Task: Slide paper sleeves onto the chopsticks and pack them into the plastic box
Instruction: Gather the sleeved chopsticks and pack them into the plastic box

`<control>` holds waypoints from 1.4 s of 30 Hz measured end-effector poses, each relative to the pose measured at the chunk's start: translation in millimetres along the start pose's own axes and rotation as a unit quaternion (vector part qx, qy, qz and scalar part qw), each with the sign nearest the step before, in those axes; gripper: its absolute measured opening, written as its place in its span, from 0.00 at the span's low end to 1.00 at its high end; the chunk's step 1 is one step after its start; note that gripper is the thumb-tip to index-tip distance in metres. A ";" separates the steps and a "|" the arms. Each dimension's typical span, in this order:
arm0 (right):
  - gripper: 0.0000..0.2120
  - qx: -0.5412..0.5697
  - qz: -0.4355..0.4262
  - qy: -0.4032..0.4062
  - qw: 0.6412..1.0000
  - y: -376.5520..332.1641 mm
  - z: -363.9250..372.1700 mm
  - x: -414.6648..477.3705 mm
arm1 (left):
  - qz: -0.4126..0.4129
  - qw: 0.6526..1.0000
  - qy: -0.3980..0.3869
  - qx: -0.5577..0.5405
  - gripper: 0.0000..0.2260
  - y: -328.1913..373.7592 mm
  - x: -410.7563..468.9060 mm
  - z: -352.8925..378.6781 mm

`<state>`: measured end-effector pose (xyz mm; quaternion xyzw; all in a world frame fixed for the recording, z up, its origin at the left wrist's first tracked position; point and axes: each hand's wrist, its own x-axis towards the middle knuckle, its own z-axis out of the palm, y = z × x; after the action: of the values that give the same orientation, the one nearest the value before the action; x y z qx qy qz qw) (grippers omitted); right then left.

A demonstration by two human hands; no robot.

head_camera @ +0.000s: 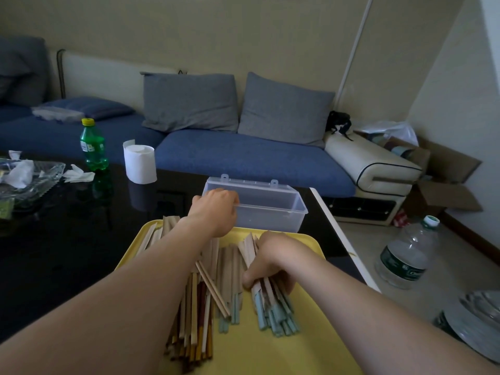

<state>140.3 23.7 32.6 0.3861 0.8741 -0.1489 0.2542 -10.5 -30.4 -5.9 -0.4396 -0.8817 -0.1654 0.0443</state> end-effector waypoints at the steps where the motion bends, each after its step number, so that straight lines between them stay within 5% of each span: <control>1: 0.28 -0.018 -0.001 0.014 1.000 -0.8 1.2 0.7 | 0.001 1.000 -0.001 0.000 0.12 -0.3 -0.5 -0.1; 5: 0.36 -0.077 -0.005 0.059 0.995 2.0 8.5 7.6 | -0.003 1.000 0.001 -0.009 0.12 0.3 -1.3 0.7; 11: 0.20 -0.021 -0.010 0.100 0.995 17.8 3.4 15.2 | -0.035 0.996 0.039 -0.067 0.22 -2.6 1.0 0.0; 15: 0.12 0.129 -0.060 0.122 0.982 34.4 -9.6 13.3 | -0.053 0.990 0.066 -0.113 0.19 -3.4 1.5 -2.6; 21: 0.10 0.340 -0.155 0.187 0.909 29.8 -26.5 13.7 | -0.084 0.987 0.108 -0.085 0.15 -6.8 8.4 -2.8; 27: 0.12 0.204 -0.242 0.406 0.857 5.1 -60.3 31.9 | -0.117 0.979 0.114 -0.120 0.19 -6.7 16.9 -0.5; 30: 0.14 0.100 -0.297 0.443 0.840 -9.5 -73.9 45.4 | -0.112 0.969 0.099 -0.195 0.25 -10.6 21.1 3.1; 37: 0.18 -0.080 -0.276 0.379 0.880 -24.5 -73.7 102.7 | -0.081 0.946 0.141 -0.281 0.47 -25.0 26.2 5.8; 42: 0.16 -0.033 -0.227 0.269 0.935 -20.5 -75.0 123.9 | -0.047 0.960 0.110 -0.251 0.36 -30.6 29.2 9.9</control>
<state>29.3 118.8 26.6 0.1940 0.9787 -0.0642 -0.0189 -51.8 -22.1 -16.4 -0.3738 -0.8211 -0.4309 0.0210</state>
